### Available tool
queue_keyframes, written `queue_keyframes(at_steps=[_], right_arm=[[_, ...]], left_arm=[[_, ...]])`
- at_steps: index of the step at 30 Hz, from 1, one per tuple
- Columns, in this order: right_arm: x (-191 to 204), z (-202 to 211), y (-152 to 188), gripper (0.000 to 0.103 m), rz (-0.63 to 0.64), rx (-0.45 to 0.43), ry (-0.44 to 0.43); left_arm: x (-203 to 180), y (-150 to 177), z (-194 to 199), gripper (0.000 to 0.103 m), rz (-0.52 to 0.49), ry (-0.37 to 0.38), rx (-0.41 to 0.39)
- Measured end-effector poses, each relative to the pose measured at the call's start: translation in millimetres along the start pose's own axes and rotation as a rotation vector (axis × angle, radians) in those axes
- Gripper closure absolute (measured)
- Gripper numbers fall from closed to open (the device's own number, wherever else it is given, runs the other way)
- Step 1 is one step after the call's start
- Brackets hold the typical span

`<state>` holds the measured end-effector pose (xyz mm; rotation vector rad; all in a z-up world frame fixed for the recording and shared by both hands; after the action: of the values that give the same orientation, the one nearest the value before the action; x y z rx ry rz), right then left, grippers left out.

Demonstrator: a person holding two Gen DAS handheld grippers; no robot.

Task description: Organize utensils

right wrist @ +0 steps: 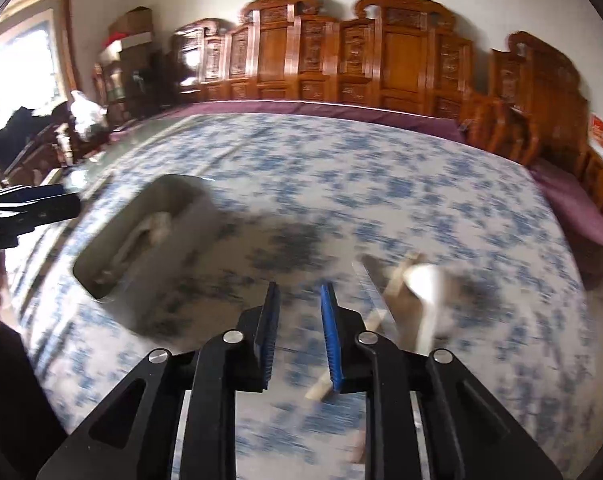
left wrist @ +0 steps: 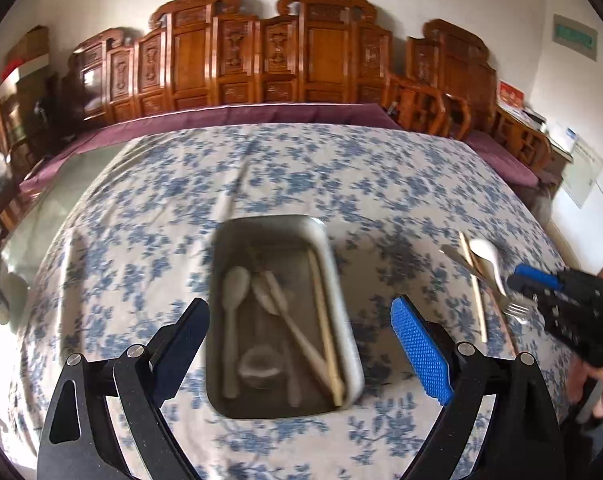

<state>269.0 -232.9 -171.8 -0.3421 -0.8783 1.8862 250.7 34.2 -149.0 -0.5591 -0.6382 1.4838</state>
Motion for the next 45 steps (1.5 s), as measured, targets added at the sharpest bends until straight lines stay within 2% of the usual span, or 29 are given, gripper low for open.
queue_keyframes(at_steps=[6,11,24,25,27,28,39,45], right_arm=[[-56.5,-3.7,24.8,0.080,-0.058,0.030,0.097],[-87.7,-19.3,38.1,0.080,-0.107,0.074,0.109],[-114.0,-64.1,31.1,0.080,-0.154,0.159,0.101],[-116.6,-66.1,31.9,0.082,-0.155,0.168,0.104],[-120.7,-65.5,31.8,0.083,-0.152,0.169,0.108],[-123.0,-64.5,32.4,0.092,-0.153,0.171,0.115],[-151.2,-30.4,32.7,0.092,-0.186,0.115,0.125],[-159.6,-18.4,34.0,0.092,-0.187,0.093,0.144]], left_arm=[[-38.1,11.9,-6.1,0.015,-0.054,0.036,0.023],[-63.0,23.2,-13.1,0.015,-0.097,0.060,0.054],[-96.9,43.9,-29.4,0.015,-0.171,0.072,0.104],[-98.8,45.5,-31.1,0.015,-0.174,0.071,0.108],[-101.3,47.1,-33.1,0.015,-0.178,0.068,0.112],[-102.8,48.1,-34.0,0.015,-0.179,0.068,0.113],[-137.7,48.7,-46.1,0.015,-0.226,0.046,0.132],[-176.2,41.5,-58.1,0.015,-0.211,0.101,0.161]])
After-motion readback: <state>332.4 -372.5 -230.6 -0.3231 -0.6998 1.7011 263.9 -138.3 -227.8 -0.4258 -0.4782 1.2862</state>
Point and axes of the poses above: each gripper's, at about its wrist camera, not at the fingertips, and z roughly against the way its jaws point, x to its left, y to its underside, the point moved 3 cm from there along -z, roughly the way its jaws point, and after that the axes turned 7 degrees about -y, right-handed, at the moved point
